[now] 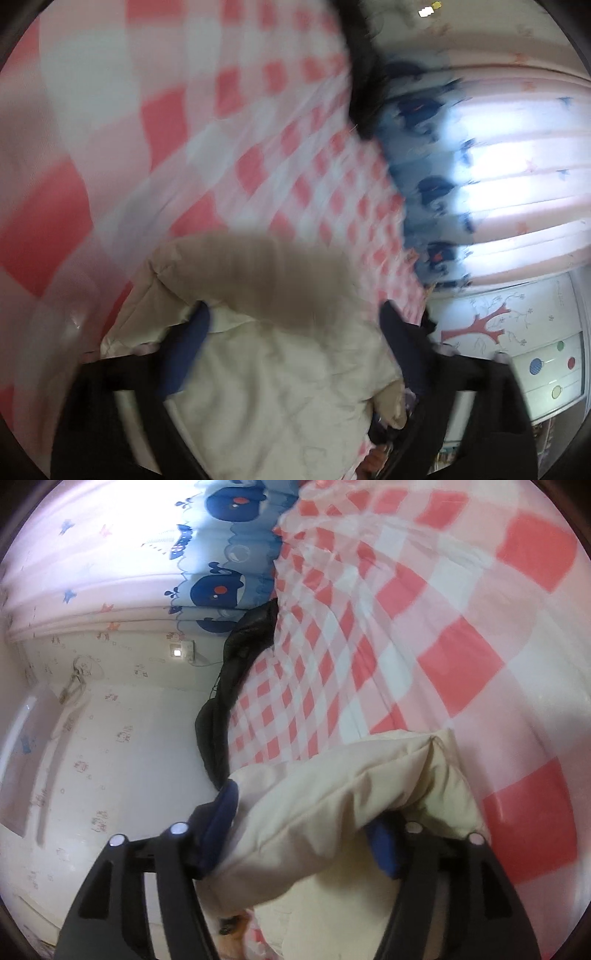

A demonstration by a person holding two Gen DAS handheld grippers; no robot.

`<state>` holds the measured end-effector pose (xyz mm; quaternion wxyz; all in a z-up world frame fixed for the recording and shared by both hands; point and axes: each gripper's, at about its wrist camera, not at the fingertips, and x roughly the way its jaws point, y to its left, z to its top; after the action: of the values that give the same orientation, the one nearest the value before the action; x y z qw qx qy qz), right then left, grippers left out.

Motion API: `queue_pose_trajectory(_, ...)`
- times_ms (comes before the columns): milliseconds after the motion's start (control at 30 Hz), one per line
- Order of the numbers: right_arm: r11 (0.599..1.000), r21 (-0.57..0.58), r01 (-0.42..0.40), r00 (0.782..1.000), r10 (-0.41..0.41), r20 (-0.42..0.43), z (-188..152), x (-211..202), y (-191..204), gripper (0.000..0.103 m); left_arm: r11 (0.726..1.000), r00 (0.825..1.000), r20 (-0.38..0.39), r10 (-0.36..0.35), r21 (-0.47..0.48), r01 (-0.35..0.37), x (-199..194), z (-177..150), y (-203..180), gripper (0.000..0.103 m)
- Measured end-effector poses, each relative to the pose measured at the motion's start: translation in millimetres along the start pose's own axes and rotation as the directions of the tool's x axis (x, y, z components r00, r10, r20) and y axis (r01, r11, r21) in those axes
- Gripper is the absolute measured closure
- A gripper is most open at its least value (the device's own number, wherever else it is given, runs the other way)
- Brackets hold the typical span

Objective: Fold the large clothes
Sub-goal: 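Lower the folded half onto the jacket and open both grippers, then press and smooth the folded jacket with both open tools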

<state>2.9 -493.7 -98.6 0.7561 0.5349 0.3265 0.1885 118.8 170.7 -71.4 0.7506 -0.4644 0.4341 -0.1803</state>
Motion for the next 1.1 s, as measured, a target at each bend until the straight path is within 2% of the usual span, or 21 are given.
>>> queue_pose_trajectory(67, 0.991, -0.119, 0.062, 0.998, -0.059, 0.032, -11, -3, 29, 0.033, 0.999, 1.000, 0.026, -0.010, 0.041, 0.009, -13, -4, -18, 0.013)
queue_pose_trajectory(133, 0.959, -0.250, 0.135, 0.991, -0.126, 0.052, -26, 3, 55, 0.024, 0.989, 0.999, 0.038, -0.005, 0.149, -0.001, -19, -19, -44, 0.013)
queue_pose_trajectory(200, 0.897, -0.398, 0.190, 0.982, -0.178, 0.067, -45, 15, 83, 0.022, 0.969, 1.000, 0.017, 0.005, 0.246, -0.009, -14, -37, -64, 0.013)
queue_pose_trajectory(300, 0.824, -0.511, 0.245, 0.969, -0.215, 0.117, -67, 31, 104, 0.017, 0.914, 0.997, -0.071, 0.035, 0.406, -0.004, 14, -78, -89, 0.013)
queue_pose_trajectory(333, 0.802, -0.530, 0.274, 0.962, -0.240, 0.134, -70, 40, 105, 0.011, 0.878, 0.992, -0.106, 0.074, 0.478, -0.015, 34, -95, -100, 0.013)
queue_pose_trajectory(367, 0.765, -0.559, 0.320, 0.946, -0.286, 0.150, -74, 50, 107, 0.011, 0.855, 0.987, -0.126, 0.100, 0.518, -0.020, 49, -106, -106, 0.012)
queue_pose_trajectory(400, 0.704, -0.604, 0.374, 0.922, -0.353, 0.159, -78, 68, 107, 0.011, 0.830, 0.980, -0.149, 0.133, 0.558, -0.028, 69, -118, -111, 0.012)
queue_pose_trajectory(467, 0.608, -0.662, 0.437, 0.875, -0.458, 0.157, -82, 101, 100, 0.011, 0.798, 0.967, -0.161, 0.198, 0.599, -0.064, 101, -134, -113, 0.012)
queue_pose_trajectory(500, 0.545, -0.685, 0.483, 0.830, -0.534, 0.160, -82, 122, 88, 0.011, 0.791, 0.962, -0.157, 0.225, 0.605, -0.086, 115, -136, -110, 0.012)
queue_pose_trajectory(567, 0.455, -0.717, 0.528, 0.759, -0.632, 0.158, -80, 155, 63, 0.010, 0.780, 0.950, -0.119, 0.290, 0.605, -0.162, 148, -136, -98, 0.012)
queue_pose_trajectory(600, 0.450, -0.718, 0.530, 0.753, -0.640, 0.155, -77, 161, 54, 0.009, 0.781, 0.949, -0.101, 0.299, 0.598, -0.182, 157, -133, -91, 0.013)
queue_pose_trajectory(667, 0.486, -0.692, 0.534, 0.757, -0.639, 0.135, -65, 167, 42, 0.008, 0.781, 0.942, -0.084, 0.326, 0.585, -0.218, 168, -130, -80, 0.013)
queue_pose_trajectory(733, 0.524, -0.665, 0.533, 0.760, -0.642, 0.103, -53, 167, 40, 0.008, 0.800, 0.943, -0.091, 0.321, 0.559, -0.219, 168, -125, -80, 0.013)
queue_pose_trajectory(800, 0.540, -0.652, 0.533, 0.767, -0.634, 0.102, -53, 160, 47, 0.008, 0.830, 0.952, -0.099, 0.289, 0.521, -0.197, 147, -120, -85, 0.013)
queue_pose_trajectory(833, 0.552, -0.642, 0.531, 0.784, -0.608, 0.126, -56, 151, 55, 0.008, 0.843, 0.963, -0.076, 0.258, 0.504, -0.186, 130, -115, -88, 0.013)
queue_pose_trajectory(867, 0.580, -0.635, 0.511, 0.814, -0.563, 0.142, -60, 143, 66, 0.008, 0.845, 0.969, -0.048, 0.242, 0.500, -0.187, 119, -111, -89, 0.013)
queue_pose_trajectory(900, 0.591, -0.638, 0.493, 0.833, -0.534, 0.148, -64, 142, 77, 0.008, 0.842, 0.972, 0.000, 0.234, 0.501, -0.202, 104, -104, -90, 0.013)
queue_pose_trajectory(933, 0.586, -0.656, 0.476, 0.844, -0.514, 0.154, -69, 147, 89, 0.008, 0.840, 0.971, 0.051, 0.232, 0.493, -0.227, 92, -96, -88, 0.013)
queue_pose_trajectory(1000, 0.540, -0.706, 0.459, 0.839, -0.526, 0.143, -75, 171, 108, 0.007, 0.854, 0.966, 0.114, 0.232, 0.451, -0.258, 76, -81, -78, 0.012)
queue_pose_trajectory(1033, 0.506, -0.737, 0.447, 0.831, -0.541, 0.133, -80, 189, 115, 0.007, 0.874, 0.963, 0.134, 0.235, 0.404, -0.270, 69, -72, -64, 0.012)
queue_pose_trajectory(1100, 0.449, -0.771, 0.452, 0.797, -0.592, 0.123, -83, 222, 115, 0.007, 0.903, 0.961, 0.126, 0.244, 0.333, -0.273, 68, -60, -41, 0.013)
